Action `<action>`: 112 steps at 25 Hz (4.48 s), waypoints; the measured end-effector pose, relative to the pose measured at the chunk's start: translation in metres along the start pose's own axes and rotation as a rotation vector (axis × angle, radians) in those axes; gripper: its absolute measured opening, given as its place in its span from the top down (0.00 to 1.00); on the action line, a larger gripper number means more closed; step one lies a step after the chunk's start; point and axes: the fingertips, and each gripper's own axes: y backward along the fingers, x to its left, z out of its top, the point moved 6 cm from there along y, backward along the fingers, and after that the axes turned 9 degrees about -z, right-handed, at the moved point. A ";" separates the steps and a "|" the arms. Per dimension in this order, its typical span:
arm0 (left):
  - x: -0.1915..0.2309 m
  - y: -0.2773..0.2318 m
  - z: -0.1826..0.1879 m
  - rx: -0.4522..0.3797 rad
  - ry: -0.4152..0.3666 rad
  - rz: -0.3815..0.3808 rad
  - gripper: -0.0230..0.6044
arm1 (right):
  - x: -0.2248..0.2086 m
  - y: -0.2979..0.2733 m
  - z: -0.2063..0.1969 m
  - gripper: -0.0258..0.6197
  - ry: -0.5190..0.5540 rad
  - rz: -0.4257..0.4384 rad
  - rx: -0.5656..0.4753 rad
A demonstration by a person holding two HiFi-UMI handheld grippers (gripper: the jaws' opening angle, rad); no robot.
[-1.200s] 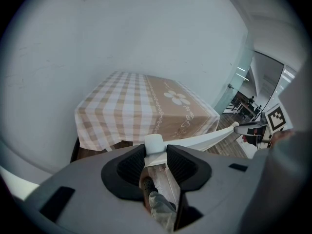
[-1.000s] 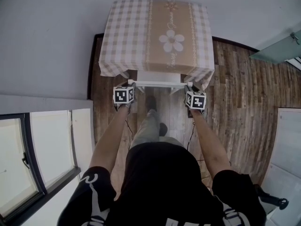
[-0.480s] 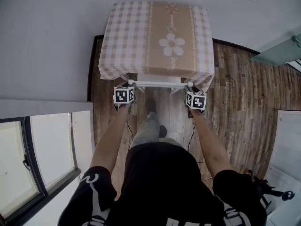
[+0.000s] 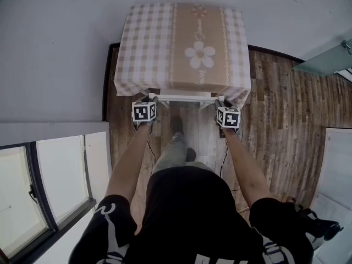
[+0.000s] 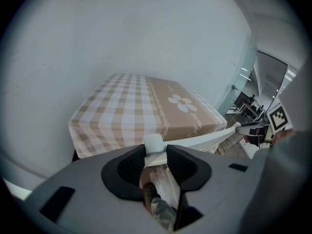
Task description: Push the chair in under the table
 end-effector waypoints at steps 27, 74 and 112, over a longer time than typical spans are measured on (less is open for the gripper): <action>0.024 -0.030 0.049 0.008 -0.004 0.001 0.73 | -0.001 -0.039 0.044 0.74 -0.014 -0.005 -0.003; -0.022 0.047 0.118 -0.233 -0.108 0.003 0.88 | 0.008 0.041 0.120 0.82 0.031 -0.006 -0.257; -0.073 0.154 0.106 -0.484 -0.204 -0.067 0.92 | 0.056 0.157 0.133 0.94 0.082 0.049 -0.495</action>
